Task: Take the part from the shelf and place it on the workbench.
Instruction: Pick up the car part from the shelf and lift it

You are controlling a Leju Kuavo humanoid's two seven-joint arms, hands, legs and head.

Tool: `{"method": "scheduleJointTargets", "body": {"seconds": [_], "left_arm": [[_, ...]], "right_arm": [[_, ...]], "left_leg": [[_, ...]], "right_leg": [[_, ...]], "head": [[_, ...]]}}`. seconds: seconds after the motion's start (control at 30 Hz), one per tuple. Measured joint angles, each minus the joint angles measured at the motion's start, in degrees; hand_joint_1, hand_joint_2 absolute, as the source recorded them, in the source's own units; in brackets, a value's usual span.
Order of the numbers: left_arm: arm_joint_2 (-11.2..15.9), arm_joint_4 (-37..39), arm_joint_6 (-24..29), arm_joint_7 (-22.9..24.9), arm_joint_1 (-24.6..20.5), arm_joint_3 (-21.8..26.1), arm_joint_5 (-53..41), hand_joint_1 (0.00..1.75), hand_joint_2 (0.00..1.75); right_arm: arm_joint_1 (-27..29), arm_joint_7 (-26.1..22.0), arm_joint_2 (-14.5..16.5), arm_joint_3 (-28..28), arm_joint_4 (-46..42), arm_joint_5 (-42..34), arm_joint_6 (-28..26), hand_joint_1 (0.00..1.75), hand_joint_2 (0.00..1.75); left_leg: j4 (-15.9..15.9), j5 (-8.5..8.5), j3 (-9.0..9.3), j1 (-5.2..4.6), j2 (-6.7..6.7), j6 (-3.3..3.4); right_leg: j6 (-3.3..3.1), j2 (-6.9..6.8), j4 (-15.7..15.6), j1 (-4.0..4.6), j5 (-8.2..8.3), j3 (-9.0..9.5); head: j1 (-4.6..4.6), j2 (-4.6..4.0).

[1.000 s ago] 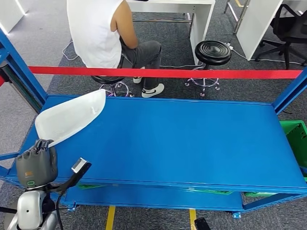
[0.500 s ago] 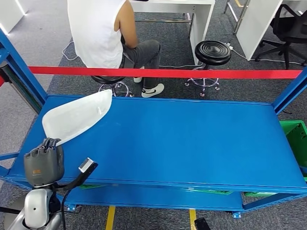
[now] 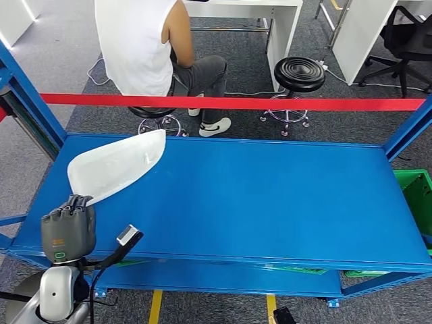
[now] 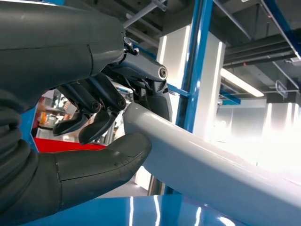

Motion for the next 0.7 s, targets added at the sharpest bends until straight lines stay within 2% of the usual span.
{"method": "scheduleJointTargets", "body": {"seconds": [0.37, 0.7], "left_arm": [[1.4, 1.03, 0.0, 3.24, -2.12, -4.16, 0.0, 1.75, 1.75], [3.29, 2.27, 0.0, 8.63, -4.75, -9.41, 0.0, 1.75, 1.75]], "right_arm": [[-0.01, -0.1, 0.0, 0.0, 0.0, -0.35, 0.01, 0.0, 1.75], [-0.02, -0.03, 0.0, 0.08, 0.0, -0.35, -0.05, 0.0, 1.75]], "left_leg": [[0.0, 0.0, 0.0, 0.0, 0.0, 0.0], [0.0, 0.0, 0.0, 0.0, 0.0, 0.0]], "right_leg": [[0.0, 0.0, 0.0, 0.0, 0.0, 0.0], [0.0, 0.0, 0.0, 0.0, 0.0, 0.0]], "head": [[0.01, 0.0], [0.01, 0.0]]}}
